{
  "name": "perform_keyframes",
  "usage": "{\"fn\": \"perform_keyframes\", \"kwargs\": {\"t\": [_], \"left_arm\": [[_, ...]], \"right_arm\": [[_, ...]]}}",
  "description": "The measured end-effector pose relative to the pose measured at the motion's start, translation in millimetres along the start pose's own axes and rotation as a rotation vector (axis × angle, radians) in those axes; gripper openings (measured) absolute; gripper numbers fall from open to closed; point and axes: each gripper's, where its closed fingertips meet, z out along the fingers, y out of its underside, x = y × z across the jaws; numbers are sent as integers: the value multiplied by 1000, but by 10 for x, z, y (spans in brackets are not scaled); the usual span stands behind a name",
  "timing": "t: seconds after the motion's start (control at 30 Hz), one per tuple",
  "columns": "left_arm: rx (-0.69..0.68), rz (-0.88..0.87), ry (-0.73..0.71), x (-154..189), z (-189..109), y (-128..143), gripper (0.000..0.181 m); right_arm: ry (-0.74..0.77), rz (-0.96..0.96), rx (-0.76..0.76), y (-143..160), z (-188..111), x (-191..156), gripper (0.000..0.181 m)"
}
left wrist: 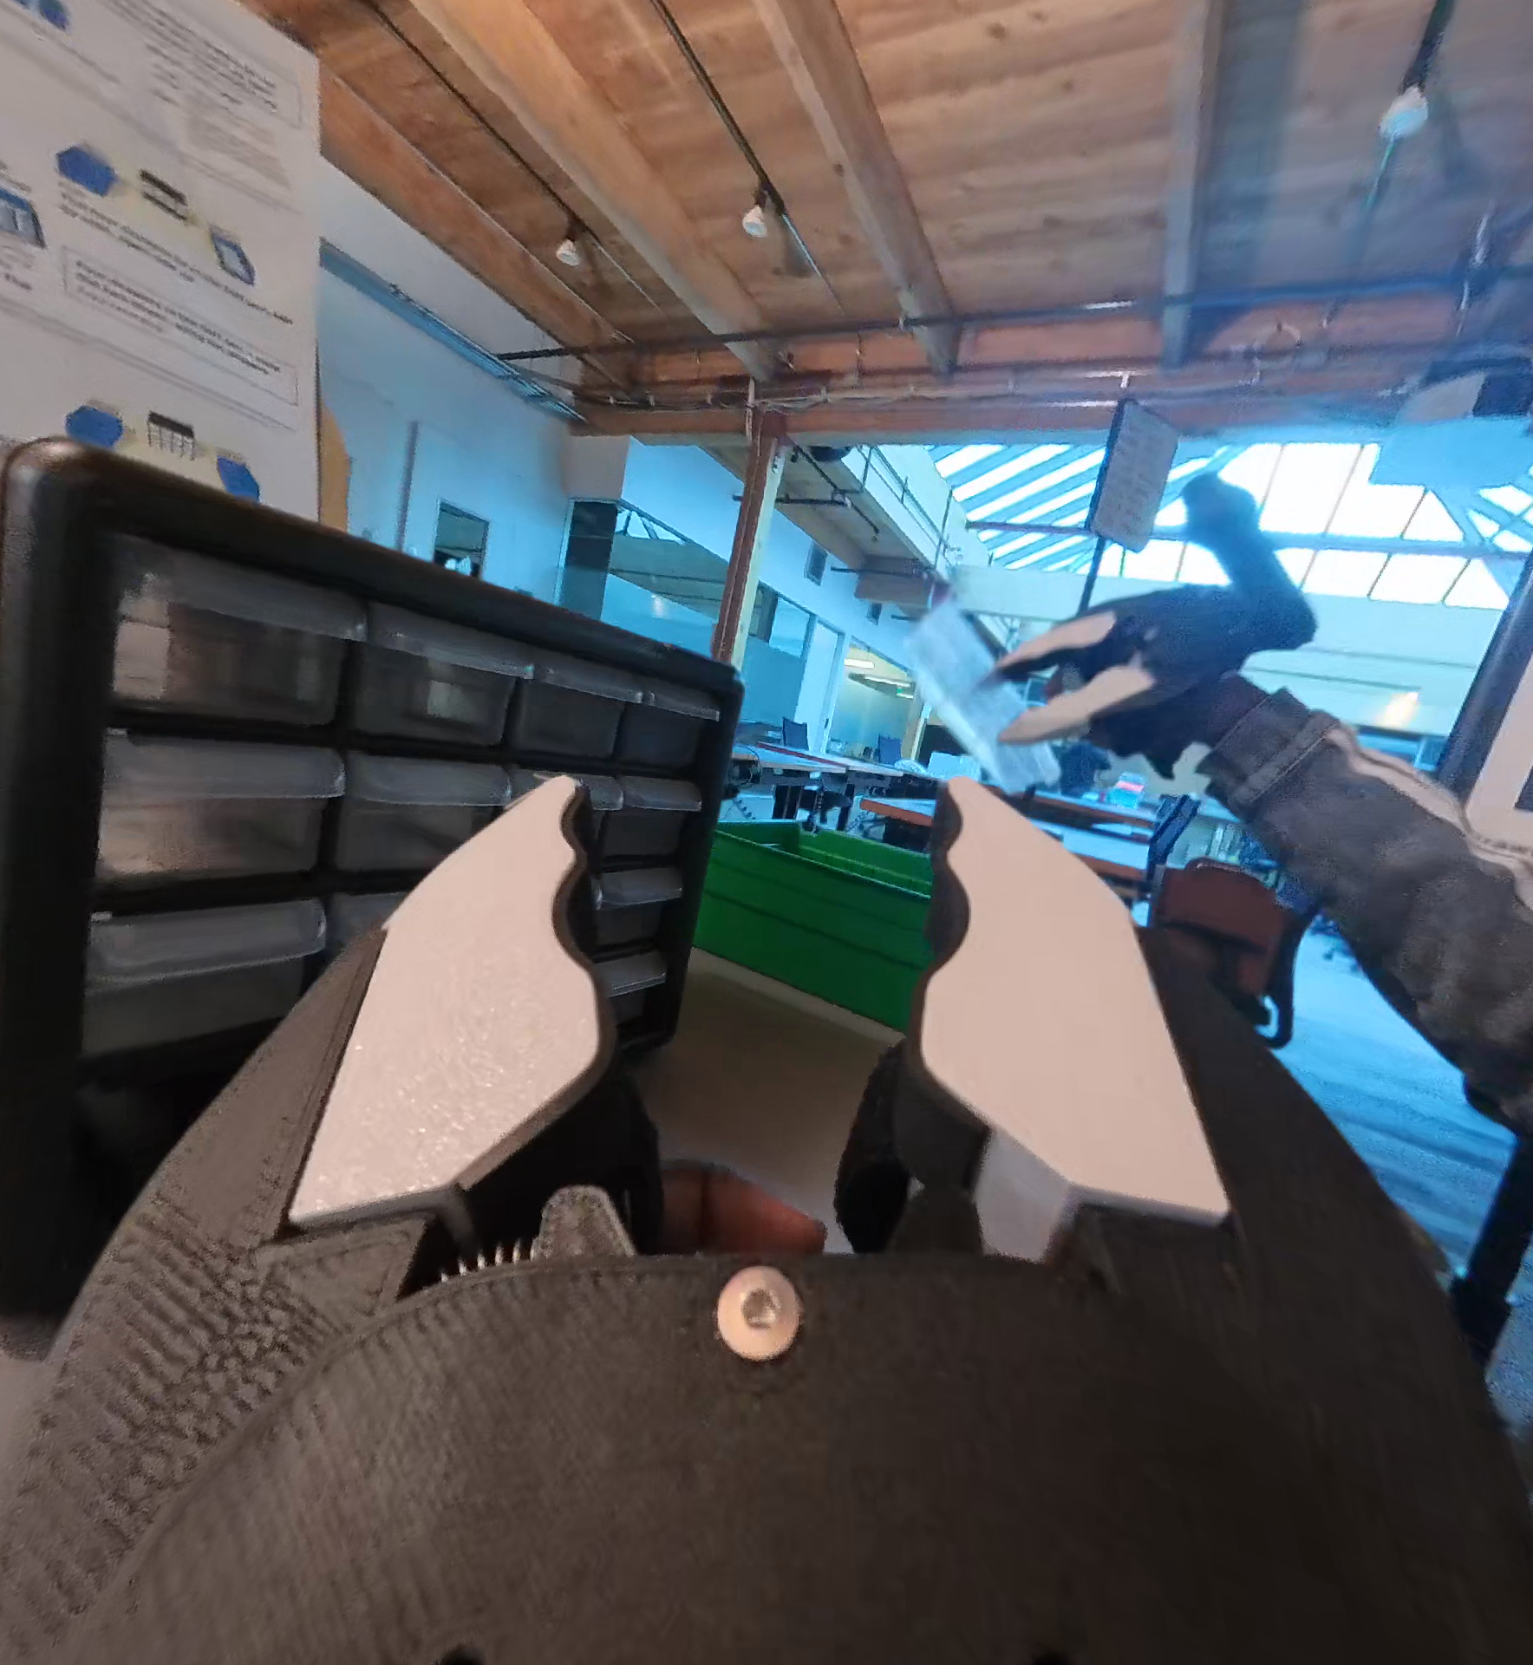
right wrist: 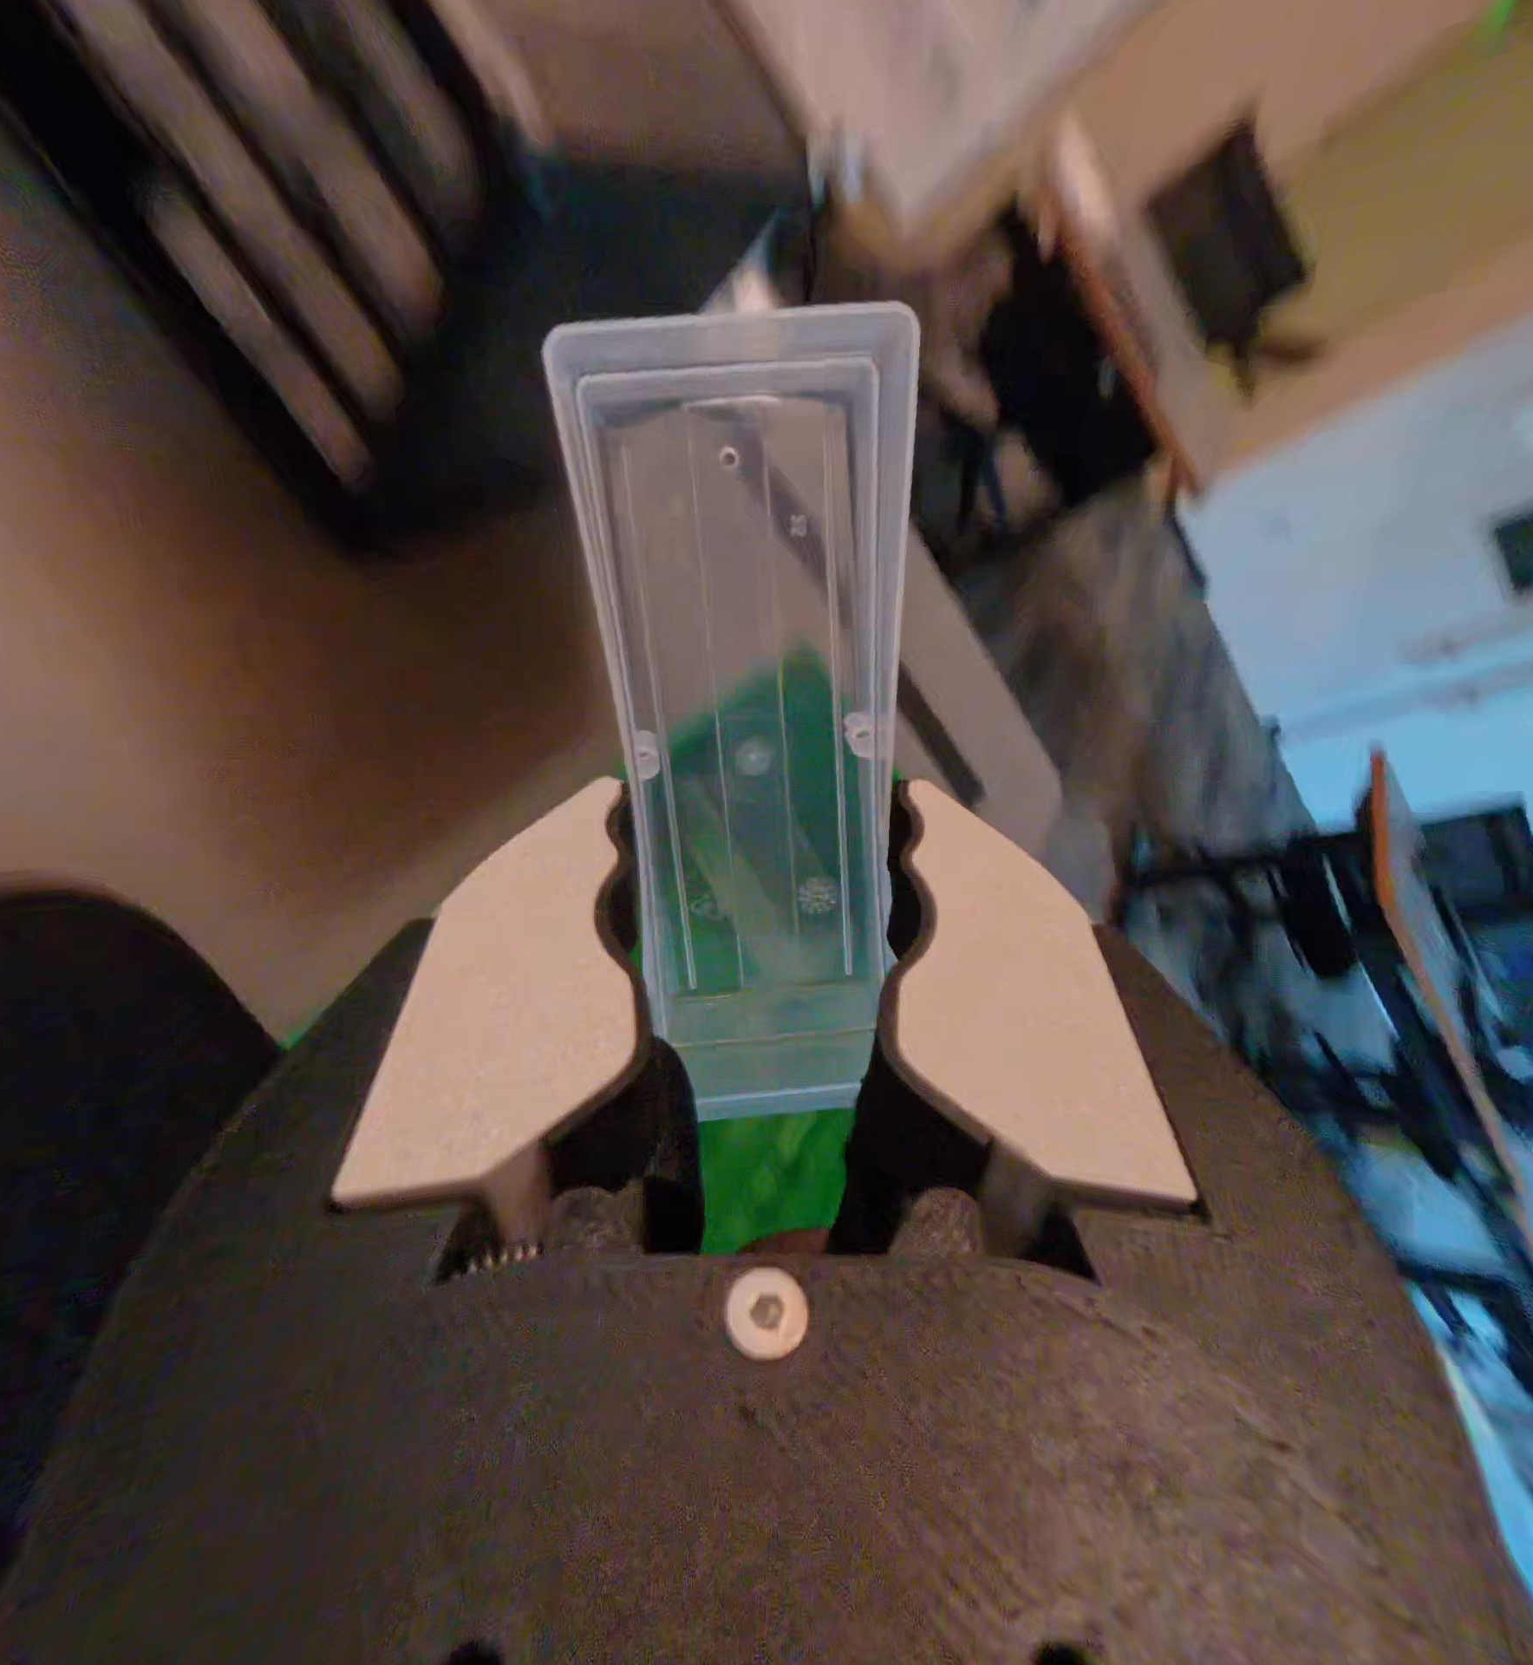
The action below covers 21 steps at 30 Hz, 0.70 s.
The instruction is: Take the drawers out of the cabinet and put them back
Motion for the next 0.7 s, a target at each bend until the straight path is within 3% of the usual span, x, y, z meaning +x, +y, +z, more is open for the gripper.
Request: {"fn": "perform_keyframes", "kwargs": {"t": [0.1,0.27,0.43,0.7], "left_arm": [[-5,1,-14,-44,-3,14,71],[-33,51,-29,-68,6,68,69],[-46,70,-31,-78,8,95,67],[-51,55,-34,-97,1,114,64]], "right_arm": [[-70,-55,-305,781,232,96,54],[-277,-134,-529,1512,741,-210,54],[-464,-233,-571,1780,1134,-479,55],[-429,-382,-632,1937,1415,-326,59]]}}
